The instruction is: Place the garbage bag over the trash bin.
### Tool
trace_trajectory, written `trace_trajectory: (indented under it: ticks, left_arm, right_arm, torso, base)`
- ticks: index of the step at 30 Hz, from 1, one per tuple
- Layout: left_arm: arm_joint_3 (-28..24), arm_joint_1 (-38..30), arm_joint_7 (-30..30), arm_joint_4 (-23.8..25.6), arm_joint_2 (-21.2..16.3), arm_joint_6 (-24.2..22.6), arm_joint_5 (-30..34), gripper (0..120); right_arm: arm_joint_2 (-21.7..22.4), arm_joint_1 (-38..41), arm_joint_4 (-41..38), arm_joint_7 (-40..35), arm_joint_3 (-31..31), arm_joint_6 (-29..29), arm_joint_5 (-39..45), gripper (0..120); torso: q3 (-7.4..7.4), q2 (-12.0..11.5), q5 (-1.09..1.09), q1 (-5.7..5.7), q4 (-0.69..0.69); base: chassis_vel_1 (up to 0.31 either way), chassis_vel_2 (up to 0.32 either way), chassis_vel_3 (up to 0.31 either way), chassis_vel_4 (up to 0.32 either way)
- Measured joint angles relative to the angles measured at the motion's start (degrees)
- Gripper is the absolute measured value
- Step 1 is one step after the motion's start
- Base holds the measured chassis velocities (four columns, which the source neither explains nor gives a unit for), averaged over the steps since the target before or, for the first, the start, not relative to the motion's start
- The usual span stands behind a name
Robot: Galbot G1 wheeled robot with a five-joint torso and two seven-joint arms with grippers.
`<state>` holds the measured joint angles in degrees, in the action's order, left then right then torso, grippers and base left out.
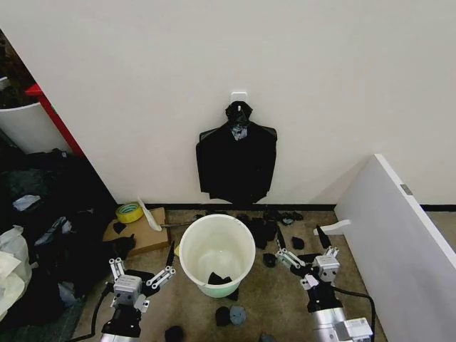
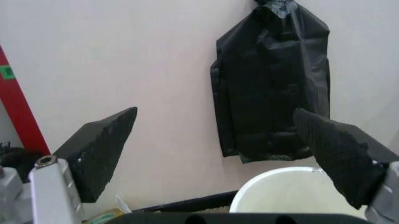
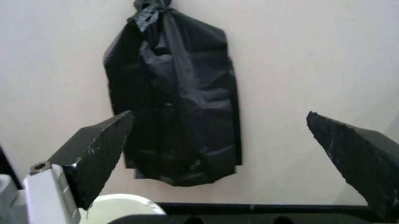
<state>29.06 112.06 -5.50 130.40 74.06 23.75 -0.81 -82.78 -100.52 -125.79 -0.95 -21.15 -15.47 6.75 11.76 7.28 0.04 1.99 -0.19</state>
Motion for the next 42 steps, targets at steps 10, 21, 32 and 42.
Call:
trace_trajectory:
  ticks: [10, 21, 32, 42]
  left_arm:
    - [-0.4, -2.4, 0.9, -1.5, -1.7, -0.1, 1.7, 99]
    - [-0.3, -0.6, 1.1, -3.0, 1.2, 1.7, -1.0, 99]
    - [-0.6, -0.5, 1.1, -3.3, 4.9, 2.3, -3.3, 99]
    - [-0.3, 0.9, 0.6, -2.7, 5.1, 2.4, -2.8, 99]
  right_arm:
    - [2.1, 9.6, 0.9, 1.3, 2.9, 6.6, 14.8, 100]
    - [2.3, 29.3, 7.1, 2.1, 7.8, 16.8, 38.1, 100]
    - [-3.8, 45.4, 16.0, -1.4, 9.4, 21.7, 53.8, 100]
    - [-7.0, 51.2, 24.2, -2.6, 9.6, 20.9, 54.9, 98]
  torso:
    - [0.00, 0.0, 0.01, 0.00, 0.00]
    - [0.00, 0.0, -0.01, 0.00, 0.01]
    - [0.01, 0.0, -0.02, 0.01, 0.01]
    - [0.00, 0.0, -0.01, 0.01, 0.01]
  base:
    - [0.000, 0.000, 0.000, 0.000]
    - [0.000, 0.000, 0.000, 0.000]
    - [0.000, 0.000, 0.000, 0.000]
    - [0.000, 0.000, 0.000, 0.000]
